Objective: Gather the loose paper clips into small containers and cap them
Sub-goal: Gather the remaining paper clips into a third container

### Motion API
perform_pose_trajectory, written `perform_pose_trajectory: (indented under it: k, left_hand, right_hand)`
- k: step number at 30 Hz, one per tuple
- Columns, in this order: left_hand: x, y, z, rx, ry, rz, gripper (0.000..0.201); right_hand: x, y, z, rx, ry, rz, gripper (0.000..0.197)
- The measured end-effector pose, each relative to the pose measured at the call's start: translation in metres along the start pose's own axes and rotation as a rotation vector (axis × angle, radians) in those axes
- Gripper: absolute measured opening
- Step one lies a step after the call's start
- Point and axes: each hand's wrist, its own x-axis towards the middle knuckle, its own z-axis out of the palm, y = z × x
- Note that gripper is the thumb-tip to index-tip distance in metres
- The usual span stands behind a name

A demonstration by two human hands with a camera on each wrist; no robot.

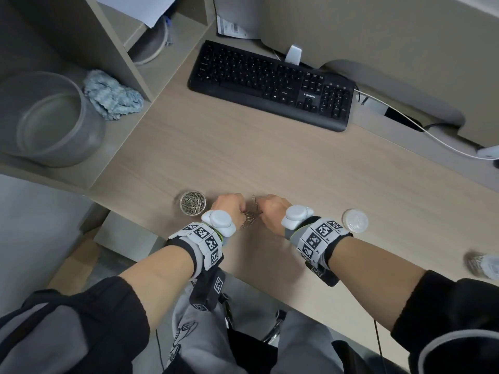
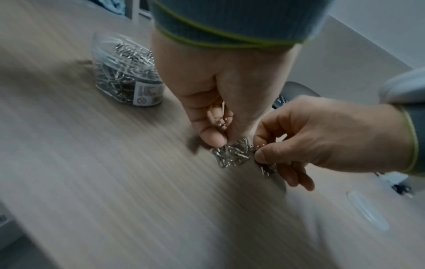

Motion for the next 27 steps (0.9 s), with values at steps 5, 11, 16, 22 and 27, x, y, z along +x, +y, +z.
perform_pose_trajectory:
  k: [5, 11, 16, 22, 27]
  left_hand:
    - [-0.019, -0.006, -0.013, -0.112, 0.125, 0.039, 0.010]
    - [-0.038, -0.041, -0.043, -0.185, 0.249, -0.043, 0.009]
    - [-0.042, -0.073, -0.067, -0.224, 0.338, -0.155, 0.013]
    - [-0.035, -0.079, -0.065, -0.262, 0.287, -0.148, 0.011]
    - [-0.032, -0.083, -0.061, -0.303, 0.280, -0.118, 0.011]
  right_hand:
    - [-0.005, -0.007, -0.025, 0.062, 0.043, 0.023, 0.005]
    - [0.004, -0.056, -0.047, 0.289, 0.088, -0.028, 0.012]
    - [0.014, -0.098, -0.046, 0.385, 0.049, -0.060, 0.024]
    - [0.029, -0.117, -0.039, 0.406, 0.011, 0.002, 0.016]
    - [0.036, -0.121, -0.031, 0.455, 0.001, 0.028, 0.013]
